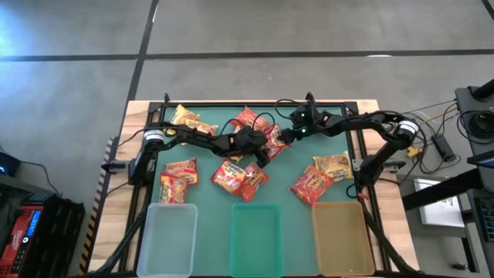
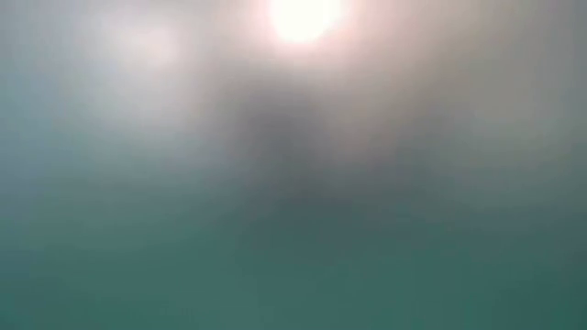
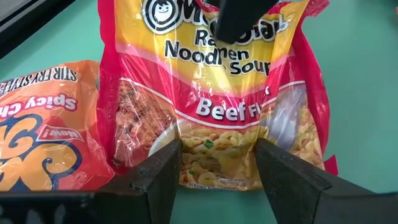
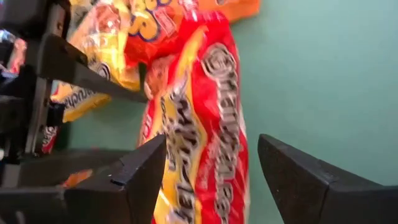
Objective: Sort Maruchan noodles
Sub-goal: Put the red noodle pack into the orange bin
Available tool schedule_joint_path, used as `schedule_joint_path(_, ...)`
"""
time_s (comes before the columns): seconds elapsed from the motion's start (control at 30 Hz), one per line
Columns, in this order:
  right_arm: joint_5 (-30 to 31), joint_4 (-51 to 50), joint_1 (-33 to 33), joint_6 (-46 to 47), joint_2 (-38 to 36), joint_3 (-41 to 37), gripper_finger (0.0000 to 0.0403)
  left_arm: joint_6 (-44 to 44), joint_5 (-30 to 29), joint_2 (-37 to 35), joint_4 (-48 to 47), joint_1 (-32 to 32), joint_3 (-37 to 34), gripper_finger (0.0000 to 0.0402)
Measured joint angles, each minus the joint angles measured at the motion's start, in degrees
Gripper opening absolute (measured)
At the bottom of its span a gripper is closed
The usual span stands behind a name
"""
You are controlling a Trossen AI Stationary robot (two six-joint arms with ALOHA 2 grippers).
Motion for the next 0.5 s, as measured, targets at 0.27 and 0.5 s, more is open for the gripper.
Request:
schedule_joint_path(0.27,-2.97,6.69,0.75,0.50,4.66,0.00,0.0246,-0.90,-0.31,0.01,0.12,-0.02,-0.07,0.0194)
schedule_joint_path(0.5,-3.25,12.14,2.58,0.61,8.16,0.00,0.0227,-1.99,-1.70,0.07,0.55,-0.08,-0.15,0.0194)
